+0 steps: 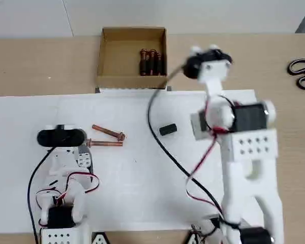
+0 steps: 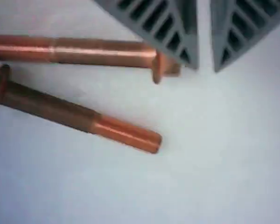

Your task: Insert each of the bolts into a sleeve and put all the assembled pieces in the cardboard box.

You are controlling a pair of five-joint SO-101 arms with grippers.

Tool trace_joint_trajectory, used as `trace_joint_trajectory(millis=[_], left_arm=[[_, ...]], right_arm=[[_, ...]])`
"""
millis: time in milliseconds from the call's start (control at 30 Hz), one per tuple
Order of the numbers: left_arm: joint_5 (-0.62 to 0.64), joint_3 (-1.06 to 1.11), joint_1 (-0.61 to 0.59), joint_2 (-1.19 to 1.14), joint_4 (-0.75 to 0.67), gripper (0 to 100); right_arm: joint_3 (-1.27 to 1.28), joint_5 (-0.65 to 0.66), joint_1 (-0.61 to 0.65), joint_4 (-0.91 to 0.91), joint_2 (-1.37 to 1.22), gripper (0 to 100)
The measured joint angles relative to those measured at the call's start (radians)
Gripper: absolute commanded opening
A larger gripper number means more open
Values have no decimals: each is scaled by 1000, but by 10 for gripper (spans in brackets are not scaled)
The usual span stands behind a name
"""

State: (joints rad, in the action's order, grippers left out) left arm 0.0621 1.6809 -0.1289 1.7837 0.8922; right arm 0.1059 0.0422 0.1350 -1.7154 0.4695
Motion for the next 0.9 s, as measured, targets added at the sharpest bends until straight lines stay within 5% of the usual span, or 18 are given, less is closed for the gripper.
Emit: trace_joint_trajectory(millis=[300, 667, 900], left_arm=[[-2, -164, -2, -2, 149, 7], [-5, -347, -2, -11, 318, 7], [31, -624, -2, -374, 319, 6]], right_arm=[[244, -52, -250, 3, 235, 3], [419, -52, -358, 14, 482, 3], [422, -52, -362, 18, 497, 3]])
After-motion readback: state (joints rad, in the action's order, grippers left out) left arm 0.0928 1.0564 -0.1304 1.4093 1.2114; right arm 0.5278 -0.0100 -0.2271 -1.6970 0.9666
